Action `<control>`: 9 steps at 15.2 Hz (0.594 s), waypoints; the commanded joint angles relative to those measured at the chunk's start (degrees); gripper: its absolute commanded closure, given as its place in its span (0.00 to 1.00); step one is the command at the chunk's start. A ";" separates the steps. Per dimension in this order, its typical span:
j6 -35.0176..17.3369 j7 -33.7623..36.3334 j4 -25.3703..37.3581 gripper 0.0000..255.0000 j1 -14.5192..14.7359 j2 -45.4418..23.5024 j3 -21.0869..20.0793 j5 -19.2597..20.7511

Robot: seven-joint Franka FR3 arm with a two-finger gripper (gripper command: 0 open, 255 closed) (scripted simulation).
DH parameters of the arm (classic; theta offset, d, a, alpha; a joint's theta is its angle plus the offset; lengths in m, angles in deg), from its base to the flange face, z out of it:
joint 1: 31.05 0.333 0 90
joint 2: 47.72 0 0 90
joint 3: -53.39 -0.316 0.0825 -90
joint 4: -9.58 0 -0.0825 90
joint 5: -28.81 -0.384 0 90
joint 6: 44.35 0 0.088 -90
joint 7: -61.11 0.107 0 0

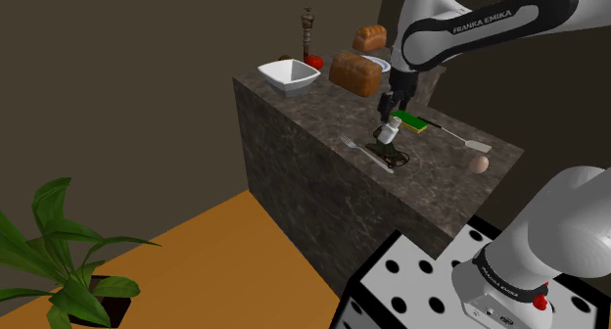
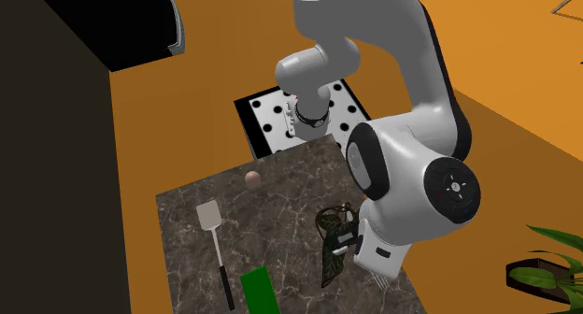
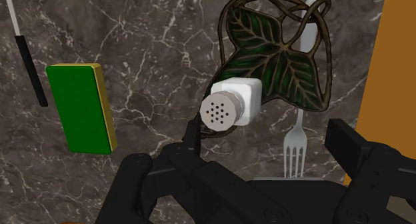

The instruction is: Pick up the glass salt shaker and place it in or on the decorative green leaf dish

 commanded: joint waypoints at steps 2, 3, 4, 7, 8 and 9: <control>5.20 -0.09 3.31 0.00 0.28 1.77 -0.60 -0.34; 5.20 -0.09 3.31 0.00 0.28 1.77 -0.60 -0.34; 5.20 -0.09 3.31 0.00 0.28 1.78 -0.60 -0.34; 5.20 -0.09 3.31 0.00 0.28 1.77 -0.60 -0.34; 5.20 -0.09 3.31 0.00 0.28 1.77 -0.60 -0.34; 5.20 -0.09 3.31 0.00 0.28 1.77 -0.60 -0.34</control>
